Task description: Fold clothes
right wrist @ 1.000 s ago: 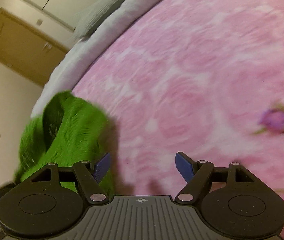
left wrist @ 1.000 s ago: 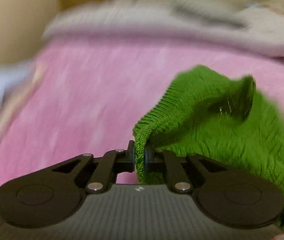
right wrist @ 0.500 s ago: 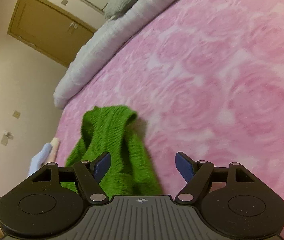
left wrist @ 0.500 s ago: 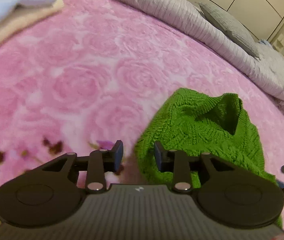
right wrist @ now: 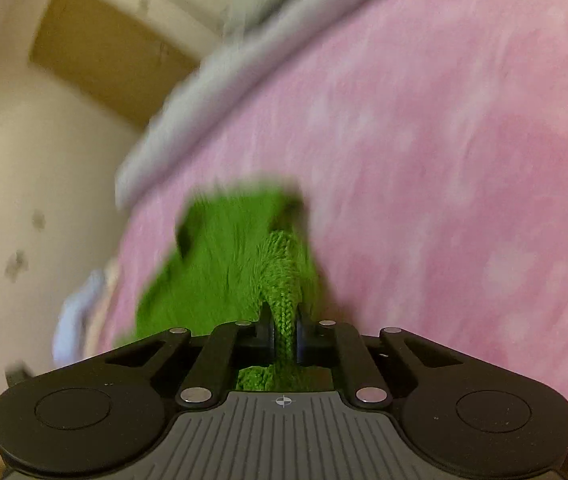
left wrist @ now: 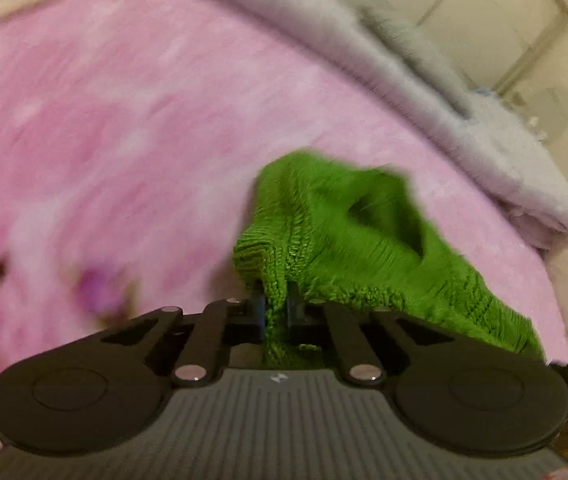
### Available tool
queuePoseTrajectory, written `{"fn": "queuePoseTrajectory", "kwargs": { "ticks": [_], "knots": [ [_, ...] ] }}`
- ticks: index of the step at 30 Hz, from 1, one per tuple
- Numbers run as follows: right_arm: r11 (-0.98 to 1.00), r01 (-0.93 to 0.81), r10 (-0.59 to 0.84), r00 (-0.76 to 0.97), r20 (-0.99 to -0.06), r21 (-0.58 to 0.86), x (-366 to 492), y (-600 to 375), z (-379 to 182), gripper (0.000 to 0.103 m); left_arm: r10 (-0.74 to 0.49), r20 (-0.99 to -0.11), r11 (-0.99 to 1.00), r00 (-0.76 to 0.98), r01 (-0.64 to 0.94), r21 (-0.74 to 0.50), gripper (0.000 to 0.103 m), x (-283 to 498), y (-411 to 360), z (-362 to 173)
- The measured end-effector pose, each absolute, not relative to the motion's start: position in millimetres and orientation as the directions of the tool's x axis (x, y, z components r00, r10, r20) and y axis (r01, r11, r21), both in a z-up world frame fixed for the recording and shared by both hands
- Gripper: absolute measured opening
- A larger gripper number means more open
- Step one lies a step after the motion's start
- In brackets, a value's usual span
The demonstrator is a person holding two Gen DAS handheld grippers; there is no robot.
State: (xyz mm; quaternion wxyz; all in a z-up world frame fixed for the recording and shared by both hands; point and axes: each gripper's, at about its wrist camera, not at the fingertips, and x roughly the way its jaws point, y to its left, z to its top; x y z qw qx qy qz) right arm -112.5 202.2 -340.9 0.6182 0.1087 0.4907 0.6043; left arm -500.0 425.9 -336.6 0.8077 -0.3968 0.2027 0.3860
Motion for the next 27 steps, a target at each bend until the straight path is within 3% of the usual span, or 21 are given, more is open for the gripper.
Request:
{"fn": "queuePoseTrajectory", "kwargs": {
  "ticks": [6, 8, 9, 10, 12, 14, 15, 19, 24, 27],
  "knots": [
    [0.212, -0.749, 0.949, 0.005, -0.315, 0.628, -54, 205, -257, 0.006, 0.51, -0.439, 0.585, 0.74, -0.672, -0.454, 0.005, -424, 440, -253],
    [0.241, -0.777, 0.953, 0.075, -0.295, 0.582, -38, 208, -239, 0.006, 0.48, -0.438, 0.611, 0.76, -0.648, -0.454, 0.012, -397, 443, -245],
    [0.299, -0.78, 0.931, 0.112, -0.347, 0.549, -34, 206, -241, 0.009, 0.461, -0.475, 0.606, 0.749, -0.657, -0.448, 0.018, -386, 444, -247],
    [0.36, -0.78, 0.902, 0.15, -0.406, 0.512, -29, 204, -244, 0.014, 0.458, -0.517, 0.599, 0.723, -0.68, -0.422, 0.022, -378, 441, -253],
    [0.474, -0.771, 0.828, 0.226, -0.514, 0.425, -20, 200, -251, 0.042, 0.472, -0.588, 0.594, 0.657, -0.73, -0.339, 0.026, -369, 428, -266],
    [0.481, -0.805, 0.806, 0.252, -0.535, 0.347, -27, 178, -260, 0.063, 0.486, -0.633, 0.586, 0.603, -0.762, -0.276, 0.028, -373, 406, -284],
    [0.464, -0.83, 0.797, 0.241, -0.554, 0.307, -37, 164, -268, 0.067, 0.485, -0.66, 0.568, 0.574, -0.78, -0.261, 0.028, -380, 390, -294],
    [0.325, -0.927, 0.772, 0.145, -0.618, 0.188, -90, 113, -295, 0.067, 0.413, -0.711, 0.545, 0.569, -0.78, -0.309, 0.029, -405, 322, -319],
    [0.119, -0.992, 0.777, 0.067, -0.626, 0.043, -165, 103, -309, 0.067, 0.381, -0.699, 0.527, 0.606, -0.763, -0.374, 0.037, -405, 258, -322],
    [0.072, -0.996, 0.757, 0.092, -0.647, -0.058, -191, 120, -319, 0.067, 0.401, -0.718, 0.534, 0.569, -0.782, -0.322, 0.039, -389, 243, -326]
  ]
}}
